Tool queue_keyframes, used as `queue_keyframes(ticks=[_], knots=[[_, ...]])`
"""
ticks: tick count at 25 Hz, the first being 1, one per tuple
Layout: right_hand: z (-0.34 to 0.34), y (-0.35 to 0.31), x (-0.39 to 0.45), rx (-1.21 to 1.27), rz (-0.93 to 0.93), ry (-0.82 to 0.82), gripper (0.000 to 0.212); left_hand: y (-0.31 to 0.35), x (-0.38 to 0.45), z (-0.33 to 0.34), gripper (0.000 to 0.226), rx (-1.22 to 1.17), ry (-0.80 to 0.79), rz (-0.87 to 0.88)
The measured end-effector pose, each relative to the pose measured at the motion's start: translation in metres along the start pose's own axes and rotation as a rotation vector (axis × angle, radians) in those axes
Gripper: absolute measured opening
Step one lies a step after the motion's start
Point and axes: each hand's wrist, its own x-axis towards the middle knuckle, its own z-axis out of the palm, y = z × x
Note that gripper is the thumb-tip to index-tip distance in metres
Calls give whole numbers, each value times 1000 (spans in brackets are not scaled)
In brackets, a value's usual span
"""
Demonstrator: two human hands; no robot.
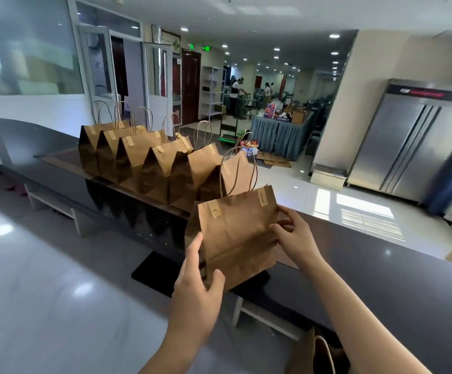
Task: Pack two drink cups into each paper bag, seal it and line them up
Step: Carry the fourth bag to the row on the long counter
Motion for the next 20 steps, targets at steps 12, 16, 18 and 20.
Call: queue_keyframes(ticks=[12,16,18,20], knots=[[14,27,33,-71,52,-49,73,-18,22,49,88,-17,-366,83],[19,32,33,-104,27,-101,59,-14,40,62,88,15,-454,76],[21,33,34,-112,35,-112,55,-15,52,67,88,20,-473,87],[23,35,36,-86,55,-116,49,-19,63,72,88,28,-493,95]])
